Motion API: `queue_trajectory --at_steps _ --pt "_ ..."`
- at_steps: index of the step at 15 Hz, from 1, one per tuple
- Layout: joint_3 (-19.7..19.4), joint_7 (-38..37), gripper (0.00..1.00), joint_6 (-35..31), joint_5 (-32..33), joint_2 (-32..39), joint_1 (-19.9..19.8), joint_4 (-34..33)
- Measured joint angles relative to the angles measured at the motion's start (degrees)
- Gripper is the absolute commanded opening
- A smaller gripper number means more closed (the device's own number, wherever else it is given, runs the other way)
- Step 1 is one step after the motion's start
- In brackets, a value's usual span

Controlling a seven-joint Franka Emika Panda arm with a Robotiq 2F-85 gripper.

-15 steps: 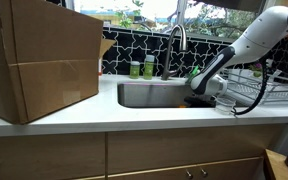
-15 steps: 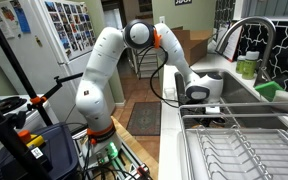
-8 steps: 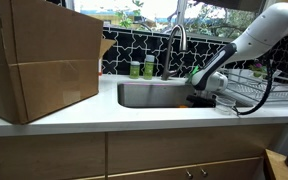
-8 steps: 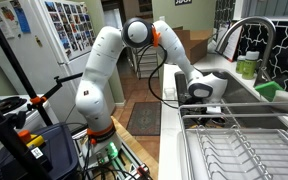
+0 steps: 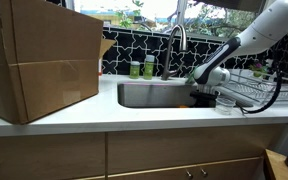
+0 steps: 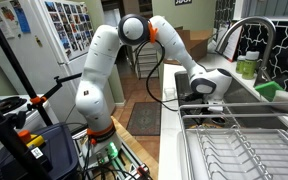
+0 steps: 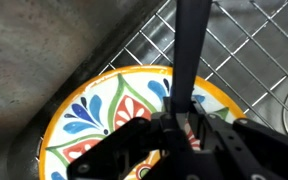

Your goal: Put the fork in the utensil holder on the plate rack

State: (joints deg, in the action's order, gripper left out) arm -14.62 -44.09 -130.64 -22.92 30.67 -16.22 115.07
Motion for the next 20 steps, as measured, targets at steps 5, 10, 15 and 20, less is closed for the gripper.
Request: queue_trajectory --at_steps 5,10,15,20 --pt "-1.85 -0.15 0.05 0.28 1.62 -2.60 0.32 -0.51" --pt "-3.51 -1.89 0.05 0.60 7.76 -8.11 1.81 -0.13" --pt "-4.68 -6.59 0.05 1.13 16.48 -14.24 3.98 1.27" --pt "-4.96 -13.61 0.05 4.49 25.58 -20.06 5.08 1.97"
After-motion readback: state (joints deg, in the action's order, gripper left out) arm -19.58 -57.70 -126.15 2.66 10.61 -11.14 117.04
